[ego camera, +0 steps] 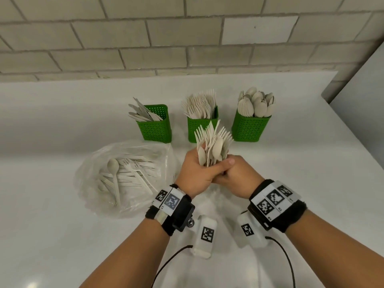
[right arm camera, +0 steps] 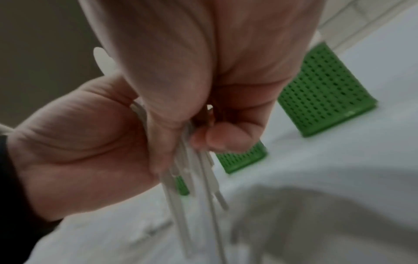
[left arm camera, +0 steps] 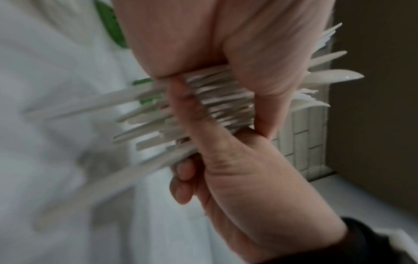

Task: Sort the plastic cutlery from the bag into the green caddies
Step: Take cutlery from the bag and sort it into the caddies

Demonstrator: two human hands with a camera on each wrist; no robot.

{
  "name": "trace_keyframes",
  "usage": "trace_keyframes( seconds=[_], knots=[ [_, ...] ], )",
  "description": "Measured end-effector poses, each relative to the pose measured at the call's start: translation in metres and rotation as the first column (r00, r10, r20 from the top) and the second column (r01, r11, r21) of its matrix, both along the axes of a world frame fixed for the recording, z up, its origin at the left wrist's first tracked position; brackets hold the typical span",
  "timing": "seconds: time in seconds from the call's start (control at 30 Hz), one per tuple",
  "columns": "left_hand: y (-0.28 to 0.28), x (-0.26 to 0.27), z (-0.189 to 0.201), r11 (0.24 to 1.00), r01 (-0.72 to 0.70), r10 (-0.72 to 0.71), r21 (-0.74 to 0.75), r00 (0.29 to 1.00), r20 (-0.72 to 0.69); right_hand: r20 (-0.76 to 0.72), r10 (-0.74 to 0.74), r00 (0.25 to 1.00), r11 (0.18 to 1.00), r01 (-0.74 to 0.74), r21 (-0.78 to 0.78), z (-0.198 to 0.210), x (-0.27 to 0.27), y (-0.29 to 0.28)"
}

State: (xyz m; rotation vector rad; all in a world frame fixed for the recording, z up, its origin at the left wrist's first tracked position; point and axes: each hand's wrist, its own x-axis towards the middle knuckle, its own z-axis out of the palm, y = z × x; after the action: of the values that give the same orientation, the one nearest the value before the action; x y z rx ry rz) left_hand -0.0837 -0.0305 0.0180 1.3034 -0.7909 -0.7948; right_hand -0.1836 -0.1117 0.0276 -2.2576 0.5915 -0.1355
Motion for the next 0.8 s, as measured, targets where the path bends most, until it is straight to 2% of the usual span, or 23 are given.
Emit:
trace_keyframes(
  seconds=[0.1, 0.3, 0.47, 0.57, 0.63, 0.73, 0.8],
  knots=[
    [0.003, -0.007, -0.015, 0.997, -0.009, 0.013, 0.080, 0.999, -0.044, -0.090, 0.006, 0.996, 0.999, -0.002, 0.043, -0.005, -0.005, 0.004],
    [0.004, -0.006, -0.009, 1.000, 0.025, -0.026, 0.005, 0.999, 0.020, 0.065, -0.135, 0.989, 0.988, 0.129, 0.088, -0.003, -0.005, 0.001],
    [-0.002, 0.008, -0.008, 0.998, 0.064, -0.062, -0.028, 0.996, 0.066, 0.077, -0.080, 0.994, 0.995, 0.084, -0.047, 0.000, 0.001, -0.007],
    [-0.004, 0.009, -0.022, 0.995, 0.093, -0.095, 0.026, 0.993, 0.072, -0.028, -0.052, 0.998, 0.986, 0.047, -0.157, -0.005, 0.003, -0.006],
    [-0.003, 0.006, -0.030, 0.994, 0.068, -0.073, 0.081, 0.995, 0.060, -0.098, -0.048, 0.994, 0.991, 0.035, -0.131, -0.008, 0.002, -0.004],
    [-0.004, 0.007, -0.033, 0.995, 0.033, -0.040, 0.091, 0.996, 0.076, -0.067, -0.085, 0.994, 0.991, 0.077, -0.109, -0.010, 0.002, -0.007],
    [-0.004, 0.011, -0.038, 0.996, 0.021, -0.025, 0.092, 0.999, 0.039, -0.054, -0.082, 0.995, 0.995, 0.079, -0.061, -0.013, -0.001, -0.009]
  ],
)
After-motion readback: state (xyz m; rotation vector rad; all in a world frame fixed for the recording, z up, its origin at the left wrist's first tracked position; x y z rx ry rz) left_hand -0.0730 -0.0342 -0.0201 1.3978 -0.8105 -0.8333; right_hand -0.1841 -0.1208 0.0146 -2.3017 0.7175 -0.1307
